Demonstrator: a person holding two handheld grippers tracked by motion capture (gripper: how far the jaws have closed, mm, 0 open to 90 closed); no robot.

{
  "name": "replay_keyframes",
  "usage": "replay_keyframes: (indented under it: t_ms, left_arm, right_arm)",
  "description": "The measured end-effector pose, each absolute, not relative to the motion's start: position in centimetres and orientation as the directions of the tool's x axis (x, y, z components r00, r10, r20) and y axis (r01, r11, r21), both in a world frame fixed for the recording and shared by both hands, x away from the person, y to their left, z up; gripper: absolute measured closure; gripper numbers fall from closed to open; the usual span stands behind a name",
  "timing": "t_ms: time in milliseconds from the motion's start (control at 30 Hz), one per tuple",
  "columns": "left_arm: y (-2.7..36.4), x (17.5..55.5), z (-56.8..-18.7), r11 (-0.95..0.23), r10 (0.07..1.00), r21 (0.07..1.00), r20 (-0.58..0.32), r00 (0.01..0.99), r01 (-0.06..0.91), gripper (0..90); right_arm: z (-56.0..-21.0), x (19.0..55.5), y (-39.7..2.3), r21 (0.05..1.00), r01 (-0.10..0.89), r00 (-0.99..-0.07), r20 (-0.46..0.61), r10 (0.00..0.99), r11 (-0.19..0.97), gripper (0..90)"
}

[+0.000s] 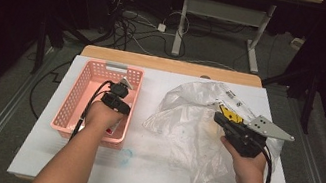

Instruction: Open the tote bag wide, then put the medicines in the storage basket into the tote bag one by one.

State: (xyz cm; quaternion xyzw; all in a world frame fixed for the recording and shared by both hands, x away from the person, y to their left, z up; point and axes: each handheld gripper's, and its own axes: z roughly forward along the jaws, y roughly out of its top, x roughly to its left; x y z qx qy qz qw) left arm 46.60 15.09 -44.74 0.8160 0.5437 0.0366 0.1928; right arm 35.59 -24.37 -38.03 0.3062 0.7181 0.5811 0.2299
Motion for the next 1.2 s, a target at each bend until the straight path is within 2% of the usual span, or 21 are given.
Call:
replay_keyframes:
  t_ms: [733, 1200]
  left_arm:
    - [15.8, 45.7, -42.9, -0.297, 0.900, 0.482, -0.148, 0.411, 0.824, 66.0]
    - [15.8, 44.4, -41.9, -0.308, 0.879, 0.597, -0.120, 0.462, 0.741, 66.1]
  right_arm:
    - [-38.2, 35.1, -24.9, 0.975, 0.173, -0.703, 0.021, 0.711, 0.142, 90.0]
    - [-38.1, 35.1, -25.0, 0.975, 0.172, -0.695, 0.017, 0.719, 0.143, 90.0]
